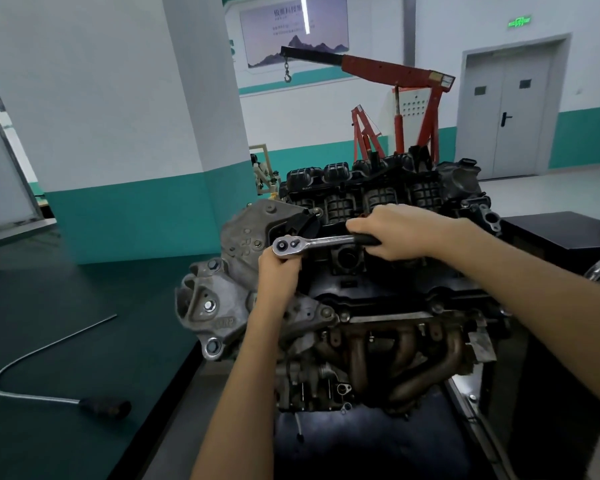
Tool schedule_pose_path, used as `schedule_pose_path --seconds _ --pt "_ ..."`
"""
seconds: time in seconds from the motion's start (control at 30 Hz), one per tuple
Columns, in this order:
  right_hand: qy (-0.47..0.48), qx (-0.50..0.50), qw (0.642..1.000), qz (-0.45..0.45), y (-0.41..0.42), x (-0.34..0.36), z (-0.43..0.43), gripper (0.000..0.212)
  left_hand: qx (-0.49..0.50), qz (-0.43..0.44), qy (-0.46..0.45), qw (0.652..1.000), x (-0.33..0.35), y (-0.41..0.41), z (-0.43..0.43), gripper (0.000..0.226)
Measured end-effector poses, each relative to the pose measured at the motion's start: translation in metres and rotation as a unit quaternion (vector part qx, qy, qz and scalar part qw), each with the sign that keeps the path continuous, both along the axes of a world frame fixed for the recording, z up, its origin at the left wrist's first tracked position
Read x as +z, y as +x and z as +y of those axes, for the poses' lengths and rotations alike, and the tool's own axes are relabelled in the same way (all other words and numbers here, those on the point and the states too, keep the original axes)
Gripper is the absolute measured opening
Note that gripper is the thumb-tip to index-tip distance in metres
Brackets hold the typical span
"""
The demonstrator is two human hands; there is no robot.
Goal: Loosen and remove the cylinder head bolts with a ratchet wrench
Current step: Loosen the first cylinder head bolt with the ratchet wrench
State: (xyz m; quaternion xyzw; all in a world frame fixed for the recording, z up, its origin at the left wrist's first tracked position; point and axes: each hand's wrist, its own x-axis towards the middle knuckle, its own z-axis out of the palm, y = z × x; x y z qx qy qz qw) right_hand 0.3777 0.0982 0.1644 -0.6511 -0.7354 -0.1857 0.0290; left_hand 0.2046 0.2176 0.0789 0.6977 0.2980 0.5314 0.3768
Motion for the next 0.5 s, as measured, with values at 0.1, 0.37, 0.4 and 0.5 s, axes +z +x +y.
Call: schedule_pose_path --seconds 0.1,0.37,0.4,0.5 --pt "0.04 -0.022 0.997 0.06 -0.019 -0.026 -0.006 0.014 0.006 -0.009 0.003 1.0 -0.004 -0.003 0.002 0.025" --pt "0.12 -0.069 0.886 0.442 -0.141 -0.143 -0.008 0.019 0.076 0.046 0.043 0.995 -0.004 0.003 0.007 0.041" --pt "0.122 -0.066 0.877 0.461 -0.149 -0.146 -0.005 0.02 0.075 0.045 0.051 0.995 -0.003 0.002 0.006 0.041" --pt "0.095 -0.053 0.894 0.434 -0.135 -0.137 -0.009 0.02 0.05 0.031 0.038 0.998 -0.002 0.0 0.003 0.036"
